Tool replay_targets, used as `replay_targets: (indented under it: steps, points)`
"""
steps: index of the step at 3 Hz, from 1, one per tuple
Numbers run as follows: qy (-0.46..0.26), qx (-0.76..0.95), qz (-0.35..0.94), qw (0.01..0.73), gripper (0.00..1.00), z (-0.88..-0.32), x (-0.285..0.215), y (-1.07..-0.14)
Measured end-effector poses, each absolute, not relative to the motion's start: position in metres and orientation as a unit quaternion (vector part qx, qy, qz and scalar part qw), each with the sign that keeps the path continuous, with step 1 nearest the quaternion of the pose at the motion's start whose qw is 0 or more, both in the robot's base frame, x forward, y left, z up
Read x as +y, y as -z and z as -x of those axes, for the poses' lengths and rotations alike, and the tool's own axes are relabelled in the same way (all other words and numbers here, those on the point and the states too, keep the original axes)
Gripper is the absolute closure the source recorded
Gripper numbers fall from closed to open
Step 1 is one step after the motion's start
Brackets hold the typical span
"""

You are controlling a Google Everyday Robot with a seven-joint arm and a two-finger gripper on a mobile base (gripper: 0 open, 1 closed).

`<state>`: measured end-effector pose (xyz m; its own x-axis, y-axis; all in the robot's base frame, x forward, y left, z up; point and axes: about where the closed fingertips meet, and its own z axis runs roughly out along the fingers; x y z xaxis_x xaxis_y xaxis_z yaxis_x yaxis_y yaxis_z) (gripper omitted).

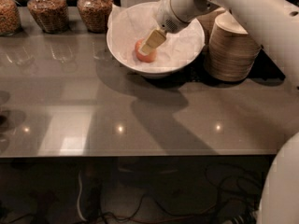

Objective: Pick apple from white bowl

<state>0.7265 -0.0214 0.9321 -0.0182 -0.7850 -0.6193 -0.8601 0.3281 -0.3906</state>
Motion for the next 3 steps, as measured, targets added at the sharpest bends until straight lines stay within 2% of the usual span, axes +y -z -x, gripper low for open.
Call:
replay_targets:
  steps: [3]
  points:
    - [-0.063, 0.733, 0.586, 0.340, 0.25, -0.744, -0.006, -0.880]
